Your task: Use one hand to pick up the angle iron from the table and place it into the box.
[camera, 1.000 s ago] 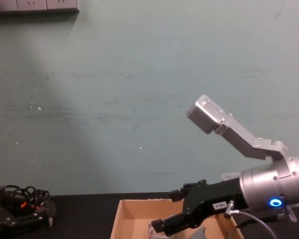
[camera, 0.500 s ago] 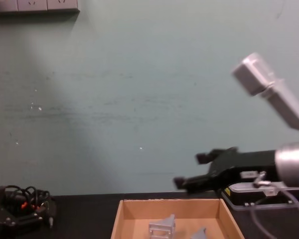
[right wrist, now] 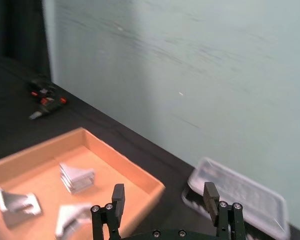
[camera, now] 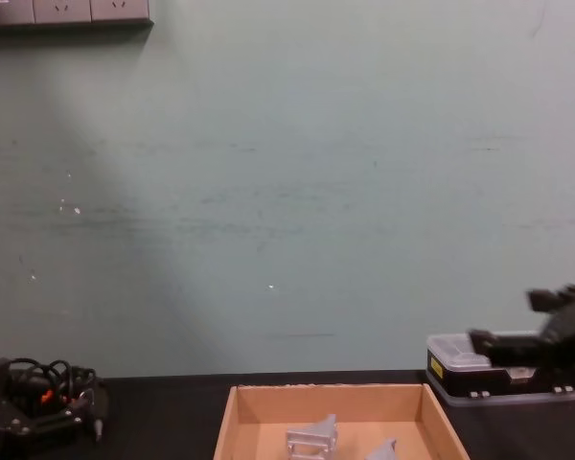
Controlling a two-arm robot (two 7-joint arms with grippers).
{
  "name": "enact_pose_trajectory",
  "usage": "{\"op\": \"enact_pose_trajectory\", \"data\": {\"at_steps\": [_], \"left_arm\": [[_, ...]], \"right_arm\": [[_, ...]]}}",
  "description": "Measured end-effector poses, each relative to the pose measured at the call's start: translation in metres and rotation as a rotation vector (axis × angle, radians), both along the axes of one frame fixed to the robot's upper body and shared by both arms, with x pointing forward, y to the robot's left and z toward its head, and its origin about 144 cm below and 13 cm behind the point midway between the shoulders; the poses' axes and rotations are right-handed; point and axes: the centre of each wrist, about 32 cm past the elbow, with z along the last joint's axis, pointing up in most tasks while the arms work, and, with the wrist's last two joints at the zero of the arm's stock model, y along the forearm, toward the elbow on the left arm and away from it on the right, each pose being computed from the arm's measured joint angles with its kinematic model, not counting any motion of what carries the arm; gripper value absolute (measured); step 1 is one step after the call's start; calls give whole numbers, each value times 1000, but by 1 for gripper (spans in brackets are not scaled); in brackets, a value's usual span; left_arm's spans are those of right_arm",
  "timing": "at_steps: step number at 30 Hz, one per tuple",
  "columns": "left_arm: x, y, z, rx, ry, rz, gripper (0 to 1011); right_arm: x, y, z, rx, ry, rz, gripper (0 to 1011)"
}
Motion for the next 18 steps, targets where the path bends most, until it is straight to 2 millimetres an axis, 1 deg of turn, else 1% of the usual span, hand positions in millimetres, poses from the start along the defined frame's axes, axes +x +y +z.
{"op": "enact_pose_trajectory", "data": {"at_steps": [1, 6, 7, 10, 13, 18], "left_arm": [[0, 0, 0, 0, 0, 0, 1000], [0, 0, 0, 0, 0, 0, 1000], [0, 0, 0, 0, 0, 0, 1000], [0, 0, 0, 0, 0, 0, 1000], [0, 0, 0, 0, 0, 0, 1000], [0, 0, 0, 0, 0, 0, 1000]], "right_arm": [[-7, -3, -4, -2, -1, -29, 1004], [-25, -6, -21, -16, 14, -88, 1004], [-25, -6, -21, -16, 14, -88, 1004], [-33, -7, -31, -24, 34, -109, 1004], [-36, -8, -38, -22, 49, -121, 1004], [-36, -8, -37, -22, 47, -121, 1004]]}}
